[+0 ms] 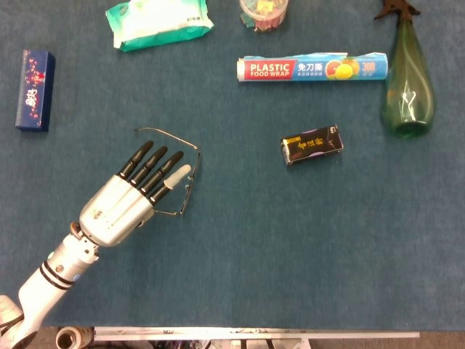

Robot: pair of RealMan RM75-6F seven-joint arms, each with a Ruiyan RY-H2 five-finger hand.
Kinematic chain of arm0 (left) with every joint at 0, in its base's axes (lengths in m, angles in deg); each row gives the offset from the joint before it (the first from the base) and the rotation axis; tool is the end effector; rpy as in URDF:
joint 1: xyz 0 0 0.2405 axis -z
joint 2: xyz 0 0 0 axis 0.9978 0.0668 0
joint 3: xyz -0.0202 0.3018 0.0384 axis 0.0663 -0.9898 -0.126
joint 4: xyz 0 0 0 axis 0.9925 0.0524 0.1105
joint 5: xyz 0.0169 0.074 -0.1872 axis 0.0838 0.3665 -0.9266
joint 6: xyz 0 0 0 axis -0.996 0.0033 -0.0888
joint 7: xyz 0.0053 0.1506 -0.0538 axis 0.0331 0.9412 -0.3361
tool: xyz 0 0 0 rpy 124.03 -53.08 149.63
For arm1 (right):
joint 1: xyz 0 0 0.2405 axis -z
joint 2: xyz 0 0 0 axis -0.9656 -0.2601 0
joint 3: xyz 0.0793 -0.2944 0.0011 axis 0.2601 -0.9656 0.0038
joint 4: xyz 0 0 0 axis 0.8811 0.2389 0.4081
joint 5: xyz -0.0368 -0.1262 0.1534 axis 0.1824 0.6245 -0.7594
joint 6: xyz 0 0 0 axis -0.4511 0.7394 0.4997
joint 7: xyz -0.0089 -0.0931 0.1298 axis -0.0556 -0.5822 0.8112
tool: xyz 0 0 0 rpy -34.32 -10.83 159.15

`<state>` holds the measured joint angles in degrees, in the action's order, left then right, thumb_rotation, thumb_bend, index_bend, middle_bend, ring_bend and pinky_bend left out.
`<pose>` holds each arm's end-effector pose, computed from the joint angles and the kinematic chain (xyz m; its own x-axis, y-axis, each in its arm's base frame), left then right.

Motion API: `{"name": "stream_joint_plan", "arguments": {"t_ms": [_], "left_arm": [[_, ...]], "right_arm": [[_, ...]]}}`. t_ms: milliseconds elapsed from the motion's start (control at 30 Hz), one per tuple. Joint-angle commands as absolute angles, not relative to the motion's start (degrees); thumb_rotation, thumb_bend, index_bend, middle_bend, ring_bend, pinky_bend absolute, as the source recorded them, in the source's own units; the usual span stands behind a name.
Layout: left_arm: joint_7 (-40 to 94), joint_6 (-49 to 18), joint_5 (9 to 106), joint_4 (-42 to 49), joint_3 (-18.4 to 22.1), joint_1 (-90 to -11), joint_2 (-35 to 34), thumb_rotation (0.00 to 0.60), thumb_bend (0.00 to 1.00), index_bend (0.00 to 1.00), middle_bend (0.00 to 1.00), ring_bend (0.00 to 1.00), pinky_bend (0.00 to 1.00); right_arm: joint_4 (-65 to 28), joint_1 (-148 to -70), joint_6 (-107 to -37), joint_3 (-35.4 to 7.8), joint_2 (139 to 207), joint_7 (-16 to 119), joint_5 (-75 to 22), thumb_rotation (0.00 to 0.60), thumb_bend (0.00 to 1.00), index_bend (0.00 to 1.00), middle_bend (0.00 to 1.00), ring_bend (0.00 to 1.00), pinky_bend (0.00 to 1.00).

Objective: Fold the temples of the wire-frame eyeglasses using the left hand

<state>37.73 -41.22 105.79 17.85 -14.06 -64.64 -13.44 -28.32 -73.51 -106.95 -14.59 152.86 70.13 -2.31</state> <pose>-0.2718 0.2396 -0.0158 0.5608 -0.1835 0.8074 0.5448 -0.6526 -0.5267 -0.3667 -0.1757 0.2590 0.2070 0.3126 0.9271 -0.9748 -0.0149 0.2226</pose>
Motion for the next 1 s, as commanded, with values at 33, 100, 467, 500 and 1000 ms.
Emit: {"name": "stream_joint_plan", "arguments": {"t_ms": [33,100,467,500,1000], "left_arm": [[38.52,-40.73,106.02,17.17,-13.89,-64.25,-13.55,0.600,0.10,0.00,0.00,0.00,0.05],[38.80,-40.42,106.03,16.63,-13.73,-64.02,-13.66,0.600,0.10,0.00,0.00,0.00,0.05],[39.25,-38.09,105.24,16.29,-12.59,-62.61,-14.72,0.600,0.10,0.00,0.00,0.00,0.05],[39.27,-37.86,105.19,16.25,-12.48,-62.42,-14.89,0.600,0.10,0.00,0.00,0.00,0.05],[39.83,-35.57,104.39,16.10,-11.86,-61.01,-16.73,0.600,0.10,0.00,0.00,0.00,0.05]], "right_arm": [[-28.27,-73.42,-107.12,-14.60,152.85,70.29,-2.23,0.600,0.19,0.33,0.29,0.23,0.38],[-28.19,-73.31,-107.29,-14.60,152.81,70.55,-2.21,0.600,0.19,0.33,0.29,0.23,0.38],[-27.80,-72.60,-108.65,-14.36,152.79,71.81,-2.20,0.600,0.19,0.33,0.29,0.23,0.38],[-27.78,-72.61,-108.63,-14.36,152.80,71.81,-2.17,0.600,0.19,0.33,0.29,0.23,0.38],[-27.74,-72.51,-108.85,-14.43,152.82,71.84,-1.79,0.600,0.19,0.33,0.29,0.23,0.38]]}}
